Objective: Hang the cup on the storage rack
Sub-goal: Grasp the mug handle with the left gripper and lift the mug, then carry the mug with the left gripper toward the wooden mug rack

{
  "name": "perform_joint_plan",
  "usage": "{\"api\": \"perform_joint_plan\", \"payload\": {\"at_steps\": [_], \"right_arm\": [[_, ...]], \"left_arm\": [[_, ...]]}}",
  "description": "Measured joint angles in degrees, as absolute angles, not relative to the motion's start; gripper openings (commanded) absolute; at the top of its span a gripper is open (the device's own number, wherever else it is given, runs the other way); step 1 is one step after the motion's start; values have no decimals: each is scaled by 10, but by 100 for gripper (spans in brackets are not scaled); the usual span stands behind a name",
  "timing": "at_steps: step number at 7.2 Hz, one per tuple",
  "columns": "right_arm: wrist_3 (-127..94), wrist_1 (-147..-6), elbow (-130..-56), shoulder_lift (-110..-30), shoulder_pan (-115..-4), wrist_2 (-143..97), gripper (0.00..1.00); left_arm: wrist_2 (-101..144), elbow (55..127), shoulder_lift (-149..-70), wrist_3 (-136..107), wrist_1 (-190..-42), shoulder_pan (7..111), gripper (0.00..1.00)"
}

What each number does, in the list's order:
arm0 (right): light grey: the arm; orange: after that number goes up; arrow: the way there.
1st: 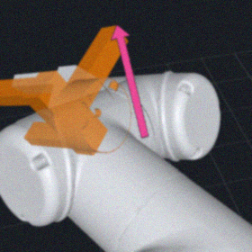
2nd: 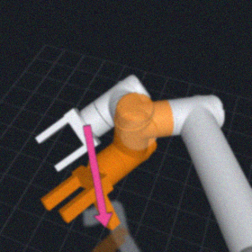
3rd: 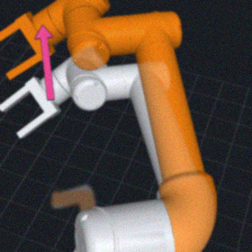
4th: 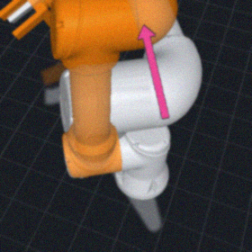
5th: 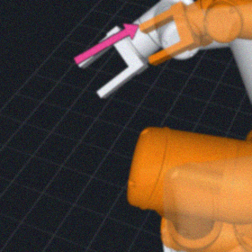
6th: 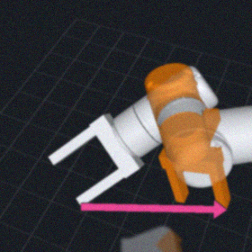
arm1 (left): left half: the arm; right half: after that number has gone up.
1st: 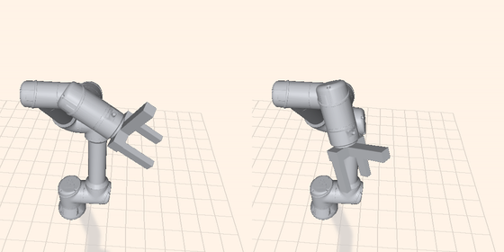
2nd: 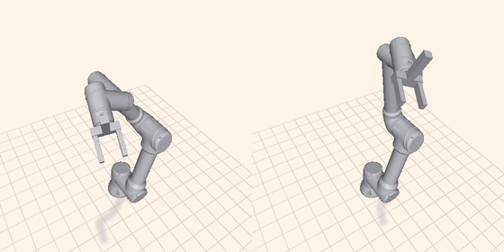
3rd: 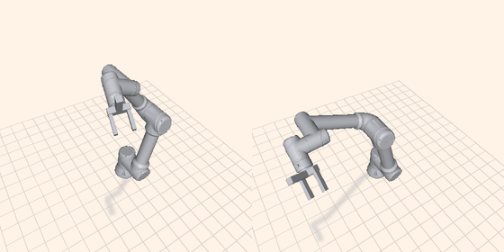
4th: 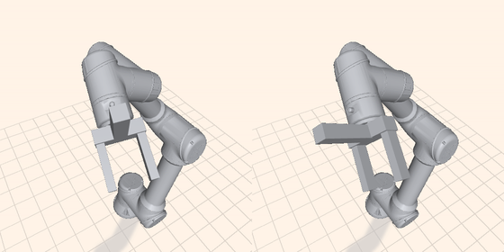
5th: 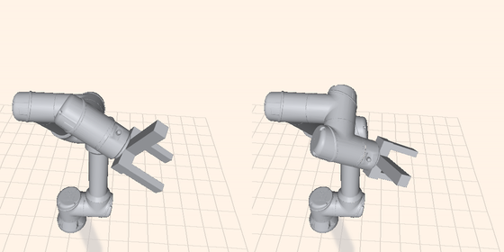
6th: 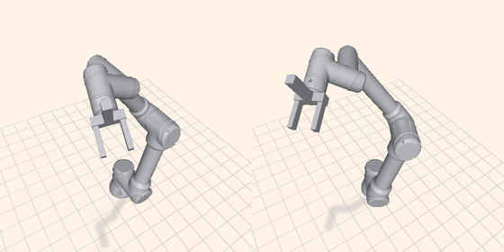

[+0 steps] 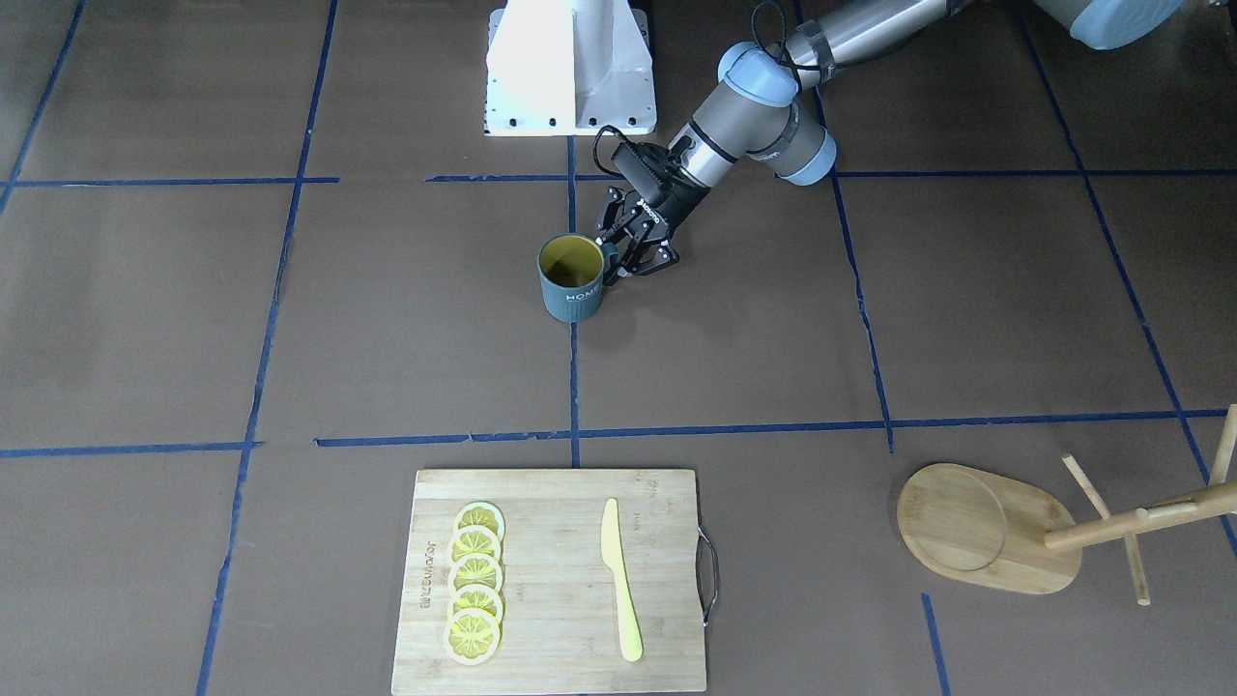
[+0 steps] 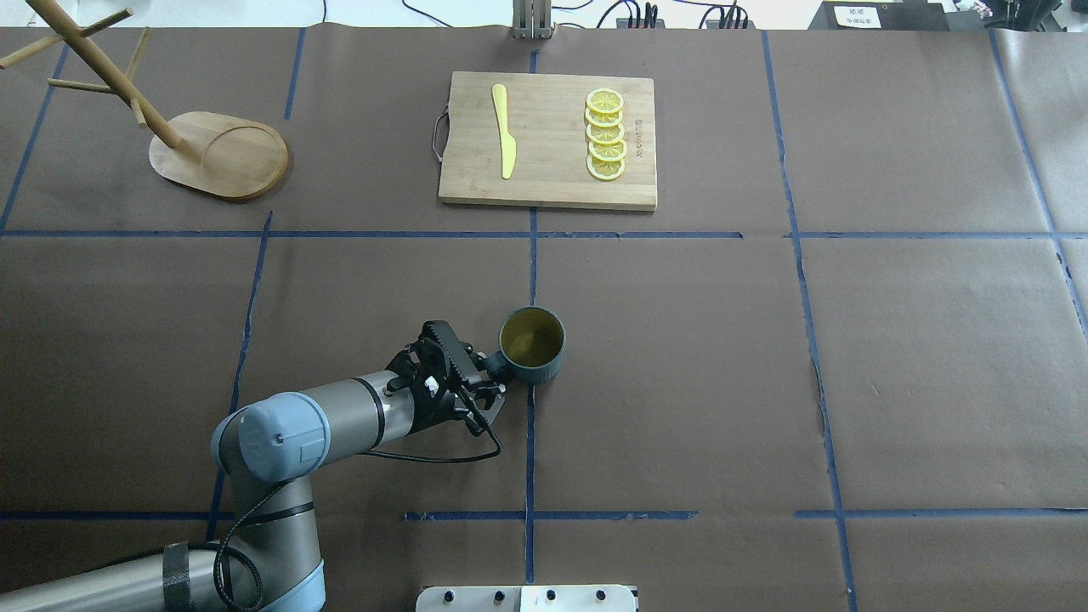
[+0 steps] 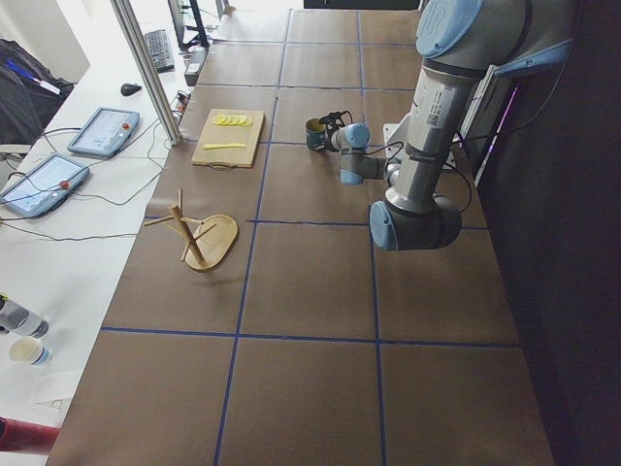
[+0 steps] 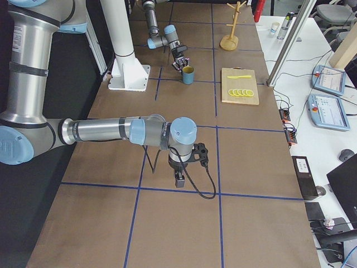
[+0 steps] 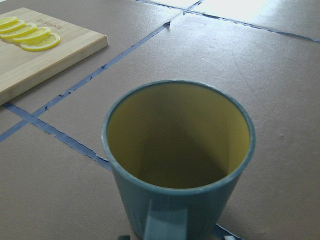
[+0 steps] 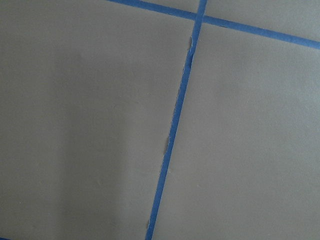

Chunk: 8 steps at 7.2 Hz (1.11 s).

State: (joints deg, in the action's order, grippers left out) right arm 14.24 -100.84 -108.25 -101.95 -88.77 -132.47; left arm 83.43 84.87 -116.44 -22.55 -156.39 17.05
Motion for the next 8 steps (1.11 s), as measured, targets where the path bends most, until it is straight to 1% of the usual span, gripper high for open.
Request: {"api": "perform_joint_plan", "payload": {"at_steps": [1,4,6,8], "right_arm": [[142,-1008,-1083,-1019,-888,-1325,100],[142,-1008,-1082,-1017,-888,-1325,100],[142,-1008,-1081,-1014,-888,-1325,100],[142,-1008,-1080,-1012,-887,-1326,100]], "left_arm": [[834,851,-1164,-227,-1565,171,0],[834,886,-1164,-256,-1569,175,0],[835,909,-1164,-382,-1570,187,0],[835,918,-1164,-538,-1570,219,0]]}}
